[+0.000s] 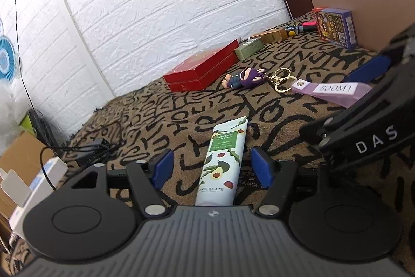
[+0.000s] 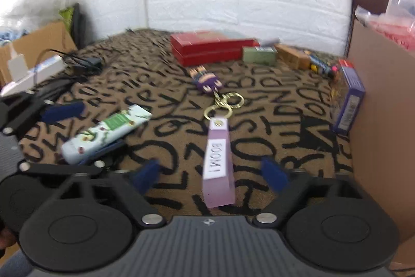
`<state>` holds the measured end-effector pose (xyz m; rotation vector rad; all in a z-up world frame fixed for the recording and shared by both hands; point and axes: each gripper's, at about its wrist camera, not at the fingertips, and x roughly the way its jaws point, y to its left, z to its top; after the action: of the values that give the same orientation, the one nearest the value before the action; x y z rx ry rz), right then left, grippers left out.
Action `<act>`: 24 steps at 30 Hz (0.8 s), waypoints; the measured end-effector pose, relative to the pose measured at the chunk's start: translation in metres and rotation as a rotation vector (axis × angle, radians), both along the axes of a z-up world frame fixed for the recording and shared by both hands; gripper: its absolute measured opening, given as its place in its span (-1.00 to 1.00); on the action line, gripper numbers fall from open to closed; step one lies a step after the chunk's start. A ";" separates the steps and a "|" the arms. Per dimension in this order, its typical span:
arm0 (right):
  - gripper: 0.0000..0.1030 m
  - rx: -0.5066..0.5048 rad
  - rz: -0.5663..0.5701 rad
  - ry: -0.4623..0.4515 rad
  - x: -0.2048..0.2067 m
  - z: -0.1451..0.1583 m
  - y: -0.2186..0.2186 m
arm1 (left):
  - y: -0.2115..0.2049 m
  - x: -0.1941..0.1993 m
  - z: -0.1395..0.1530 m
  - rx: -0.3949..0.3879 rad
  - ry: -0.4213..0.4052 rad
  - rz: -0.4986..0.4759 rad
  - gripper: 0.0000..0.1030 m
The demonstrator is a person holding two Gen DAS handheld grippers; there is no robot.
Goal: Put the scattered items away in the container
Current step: 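Lift the tube and keychain off the table with both grippers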
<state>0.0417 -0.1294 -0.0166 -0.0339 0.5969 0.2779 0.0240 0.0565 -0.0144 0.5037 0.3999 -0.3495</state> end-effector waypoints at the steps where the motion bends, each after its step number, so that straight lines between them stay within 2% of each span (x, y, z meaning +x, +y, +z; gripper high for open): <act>1: -0.31 0.023 0.014 0.000 -0.001 0.002 -0.003 | -0.001 0.000 0.001 -0.006 0.018 -0.015 -0.36; 3: -0.49 0.071 0.033 0.017 0.000 0.006 -0.012 | -0.007 -0.003 0.001 0.017 0.012 -0.018 -0.40; 5: -0.54 0.092 0.041 0.021 0.001 0.006 -0.017 | -0.008 -0.002 0.001 0.001 0.017 -0.010 -0.40; 9: -0.58 0.145 0.060 0.027 0.004 0.007 -0.024 | 0.005 0.007 0.011 -0.107 0.105 0.001 -0.41; 13: -0.63 0.355 0.070 0.096 0.016 0.010 -0.045 | 0.021 0.016 0.027 -0.282 0.214 -0.007 -0.41; 15: -0.63 0.410 0.080 0.109 0.017 0.012 -0.047 | 0.023 0.017 0.033 -0.330 0.224 -0.002 -0.41; 18: -0.64 0.421 0.095 0.077 0.011 0.020 -0.044 | 0.022 0.012 0.040 -0.330 0.183 -0.007 -0.41; 22: -0.64 0.332 0.103 -0.015 0.002 0.038 -0.035 | 0.017 0.005 0.048 -0.260 0.096 -0.018 -0.41; 24: -0.65 0.314 0.104 -0.057 -0.001 0.047 -0.034 | 0.018 0.004 0.052 -0.257 0.074 -0.022 -0.41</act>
<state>0.0410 -0.1636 0.0306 0.2291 0.4905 0.4678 0.0278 0.0741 0.0380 0.2448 0.4145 -0.4355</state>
